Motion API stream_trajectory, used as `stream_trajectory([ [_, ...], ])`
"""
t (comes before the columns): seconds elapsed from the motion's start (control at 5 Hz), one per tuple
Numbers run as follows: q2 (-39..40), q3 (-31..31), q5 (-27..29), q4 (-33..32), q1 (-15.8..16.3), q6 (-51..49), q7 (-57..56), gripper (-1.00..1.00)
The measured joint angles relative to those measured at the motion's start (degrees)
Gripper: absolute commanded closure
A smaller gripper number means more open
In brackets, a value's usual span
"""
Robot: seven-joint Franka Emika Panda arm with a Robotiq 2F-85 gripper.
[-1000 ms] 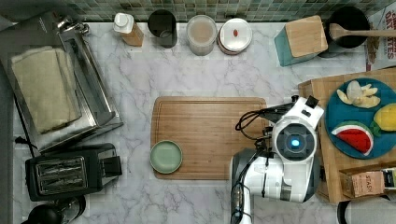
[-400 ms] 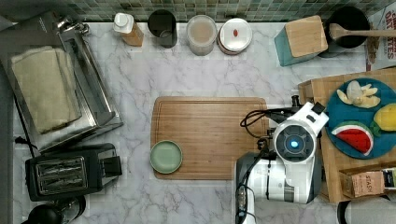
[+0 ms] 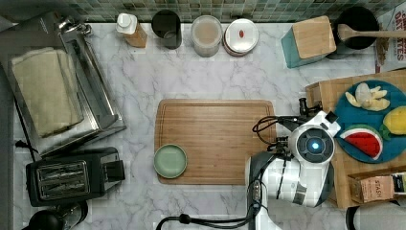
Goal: Open the drawer.
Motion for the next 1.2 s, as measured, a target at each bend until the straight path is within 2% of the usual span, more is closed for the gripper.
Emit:
stream_trajectory([
  [0.2,0.98,-0.03,-4.80,-1.23,0.05,3.22,6.91,-1.00],
  [0.4,1.28,-0.15,-5.55,-2.24,-0.39,9.71,9.26,-1.00],
  [0.6,2.61,-0.13,-1.79,-2.13,-0.90,14.86,5.74,-1.00],
  [0.8,4.16,0.15,1.41,-2.01,-1.40,13.40,-1.34,-1.00],
  [1.2,6.39,0.00,1.16,-0.67,-1.28,11.72,-2.91,-1.00],
])
